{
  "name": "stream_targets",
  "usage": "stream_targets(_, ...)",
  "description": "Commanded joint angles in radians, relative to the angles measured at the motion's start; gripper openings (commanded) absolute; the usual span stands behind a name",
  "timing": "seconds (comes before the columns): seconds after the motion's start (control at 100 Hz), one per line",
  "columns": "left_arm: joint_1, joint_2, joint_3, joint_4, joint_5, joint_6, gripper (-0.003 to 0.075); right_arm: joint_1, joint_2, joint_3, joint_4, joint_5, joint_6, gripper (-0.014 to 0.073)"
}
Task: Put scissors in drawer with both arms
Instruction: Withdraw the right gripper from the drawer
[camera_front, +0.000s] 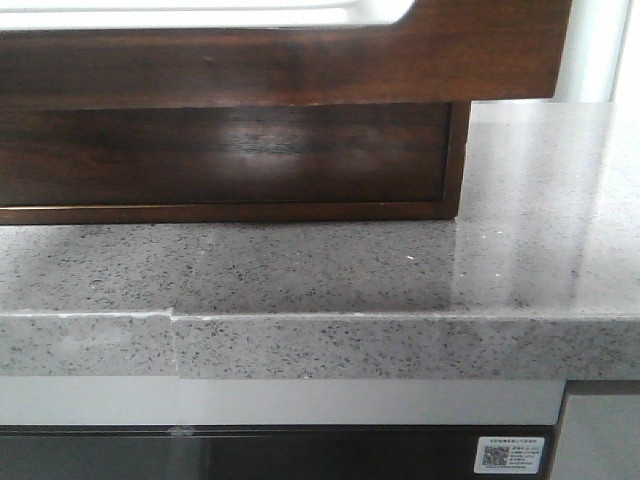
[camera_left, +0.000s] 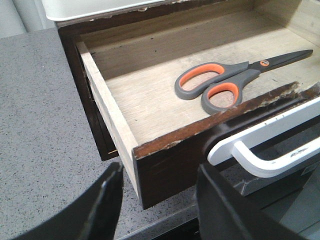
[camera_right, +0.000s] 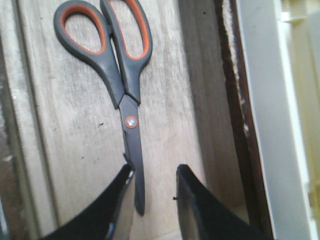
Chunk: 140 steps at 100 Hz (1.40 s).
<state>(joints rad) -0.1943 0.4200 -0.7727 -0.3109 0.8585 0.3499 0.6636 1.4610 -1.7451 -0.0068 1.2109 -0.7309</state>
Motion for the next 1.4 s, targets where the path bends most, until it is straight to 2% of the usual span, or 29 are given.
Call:
stream_targets(0.0,-0.007,0.016,-0.033,-0.018,-0.062,-0.008,0.0312,-0.029,-0.081,-0.031,0.007,-0.007,0.072,0.0190)
stream_targets(0.08,-0.007,0.016,-0.033,-0.018,-0.062,-0.008,0.0312,-0.084,-0.122,-0.005,0.016,-0.002,0.125,0.0190)
stream_targets(0.2,-0.007,0.016,-0.033,-0.012,-0.062,-0.008,0.0312,-0.231,-0.197,0.093,0.096,-0.060,0.217,0.0190)
stream_targets(0.31,-0.007,0.016,-0.033,-0.012,-0.062,-0.008,0.0312,-0.376,-0.296,0.263,0.193,-0.198,0.309,0.0190)
stream_targets(0.47,-0.007,0.016,-0.033,-0.012,-0.062,-0.008,0.0312,-0.562,-0.438,0.530,0.235,-0.383,0.429,0.0190)
stream_targets(0.62,-0.007,0.016,-0.033,-0.012,-0.062,-0.008,0.0312,-0.675,-0.570,0.725,0.237,-0.434,0.476,0.0190)
stream_targets(0.85,-0.007,0.016,-0.033,-0.012,-0.062,-0.008,0.0312,-0.700,-0.737,0.921,0.237,-0.461,0.503,0.0190)
stream_targets(1.06,-0.007,0.016,-0.033,-0.012,-0.062,-0.008,0.0303,-0.700,-0.765,0.942,0.235,-0.474,0.503,0.0172)
stream_targets(1.13,-0.007,0.016,-0.033,-0.012,-0.062,-0.008,0.0252,-0.700,-0.765,0.942,0.235,-0.474,0.503,0.0113)
stream_targets(1.3,-0.007,0.016,-0.033,-0.012,-0.062,-0.008,0.0054,-0.700,-0.765,0.942,0.235,-0.477,0.503,-0.0070)
stream_targets(1.37,-0.007,0.016,-0.033,-0.012,-0.062,-0.008,-0.0022,-0.700,-0.765,0.942,0.235,-0.477,0.503,-0.0069)
stream_targets(1.39,-0.007,0.016,-0.033,-0.012,-0.062,-0.008,-0.0020,-0.700,-0.765,0.942,0.235,-0.477,0.503,-0.0069)
